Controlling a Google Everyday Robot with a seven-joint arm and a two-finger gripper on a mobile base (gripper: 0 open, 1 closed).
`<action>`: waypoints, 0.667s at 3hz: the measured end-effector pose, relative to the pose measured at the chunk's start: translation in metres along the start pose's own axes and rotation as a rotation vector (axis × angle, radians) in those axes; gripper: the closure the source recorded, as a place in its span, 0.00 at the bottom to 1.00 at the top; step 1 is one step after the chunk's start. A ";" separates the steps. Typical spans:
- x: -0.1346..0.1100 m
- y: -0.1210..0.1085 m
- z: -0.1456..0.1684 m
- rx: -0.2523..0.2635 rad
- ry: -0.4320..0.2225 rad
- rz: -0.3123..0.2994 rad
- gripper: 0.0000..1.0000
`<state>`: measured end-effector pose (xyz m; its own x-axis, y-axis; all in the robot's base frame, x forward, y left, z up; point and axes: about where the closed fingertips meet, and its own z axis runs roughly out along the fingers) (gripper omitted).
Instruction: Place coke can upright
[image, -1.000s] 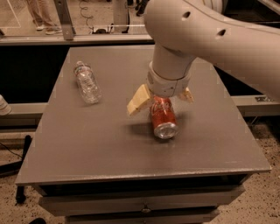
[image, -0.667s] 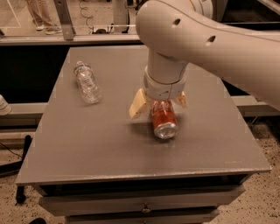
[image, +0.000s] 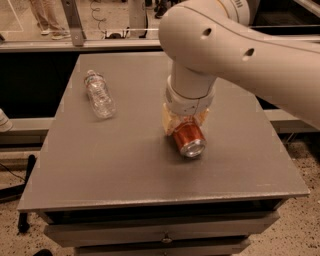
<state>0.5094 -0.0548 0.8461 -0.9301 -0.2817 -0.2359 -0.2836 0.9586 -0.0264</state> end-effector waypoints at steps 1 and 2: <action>-0.018 -0.021 -0.011 -0.060 -0.125 -0.039 0.86; -0.037 -0.049 -0.023 -0.165 -0.286 -0.040 1.00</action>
Offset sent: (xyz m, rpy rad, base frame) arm 0.0784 -0.0565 0.0751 0.4195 -0.4997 0.3173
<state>0.5521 -0.0920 0.8787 -0.8207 -0.2734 -0.5018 -0.3745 0.9206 0.1109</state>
